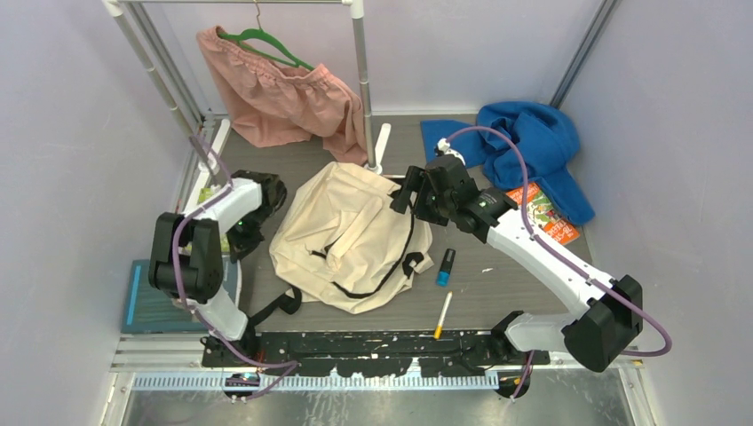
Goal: Pack the student bag
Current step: Adjust the book at the center of the board.
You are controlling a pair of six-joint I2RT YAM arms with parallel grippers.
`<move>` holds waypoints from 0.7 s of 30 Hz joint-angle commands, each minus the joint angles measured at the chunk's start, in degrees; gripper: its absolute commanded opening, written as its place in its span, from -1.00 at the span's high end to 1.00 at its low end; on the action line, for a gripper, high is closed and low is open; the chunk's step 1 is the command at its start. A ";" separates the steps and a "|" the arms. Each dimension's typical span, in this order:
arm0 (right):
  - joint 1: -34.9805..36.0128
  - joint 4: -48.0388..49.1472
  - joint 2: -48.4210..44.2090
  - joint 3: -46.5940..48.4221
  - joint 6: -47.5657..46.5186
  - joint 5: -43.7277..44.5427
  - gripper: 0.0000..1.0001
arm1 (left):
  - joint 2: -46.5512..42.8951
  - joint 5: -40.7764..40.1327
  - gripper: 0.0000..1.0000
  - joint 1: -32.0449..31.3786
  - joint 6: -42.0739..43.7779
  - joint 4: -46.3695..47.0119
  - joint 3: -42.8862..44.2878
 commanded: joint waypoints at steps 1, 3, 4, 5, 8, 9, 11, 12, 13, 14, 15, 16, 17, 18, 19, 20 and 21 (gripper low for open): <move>0.16 3.55 0.32 1.15 0.35 -0.69 -0.61 | -5.67 -2.74 1.00 -8.98 1.20 -0.59 4.46; 0.19 3.87 0.39 0.89 0.44 -0.63 -0.61 | -6.95 -2.01 1.00 -12.68 1.57 -0.12 5.99; 0.20 3.96 0.36 0.72 0.45 -0.63 -0.61 | -7.52 -1.54 1.00 -14.43 2.16 0.23 6.81; 0.23 4.10 0.32 0.54 0.48 -0.64 -0.61 | -8.06 -1.42 1.00 -15.97 2.17 0.21 7.68; 0.22 4.20 0.10 0.12 0.40 -0.62 -0.61 | -8.95 -0.52 1.00 -19.71 2.24 -0.41 10.32; 0.22 4.24 0.00 -0.05 0.33 -0.57 -0.61 | -9.08 -0.12 1.00 -20.85 2.38 -0.60 11.22; 0.20 4.41 -0.28 -0.43 0.31 -0.37 -0.61 | -9.12 -0.18 1.00 -22.91 2.26 -1.71 13.43; 0.17 4.49 -0.44 -0.64 0.29 -0.34 -0.61 | -9.02 -0.15 1.00 -24.05 2.20 -2.23 14.41; 0.18 4.53 -0.53 -0.78 0.31 -0.28 -0.61 | -9.06 -0.19 1.00 -24.75 2.08 -2.86 15.40; 0.17 4.74 -0.67 -1.01 0.31 -0.28 -0.61 | -9.13 -0.30 1.00 -25.37 2.11 -3.34 16.42; 0.24 4.81 -0.80 -1.13 0.31 -0.27 -0.61 | -9.17 -0.31 1.00 -25.89 2.38 -3.54 17.40; 0.24 4.79 -0.85 -1.28 0.29 -0.34 -0.61 | -9.27 -0.09 1.00 -26.20 2.74 -3.65 18.52; 0.21 4.86 -1.06 -1.38 0.24 -0.26 -0.61 | -9.27 0.35 1.00 -26.53 3.21 -3.58 19.47; 0.17 4.86 -1.14 -1.50 0.17 -0.25 -0.61 | -9.43 1.07 1.00 -26.88 3.97 -3.08 20.28; 0.19 4.82 -1.30 -1.56 0.07 -0.13 -0.61 | -9.61 2.26 1.00 -27.30 5.47 -2.06 20.94; 0.23 4.78 -1.48 -1.64 0.00 -0.02 -0.61 | -9.85 3.38 1.00 -27.99 7.07 -1.14 21.45; 0.19 4.85 -1.58 -1.75 -0.16 0.01 -0.61 | -9.96 4.21 1.00 -28.70 8.38 -0.48 21.92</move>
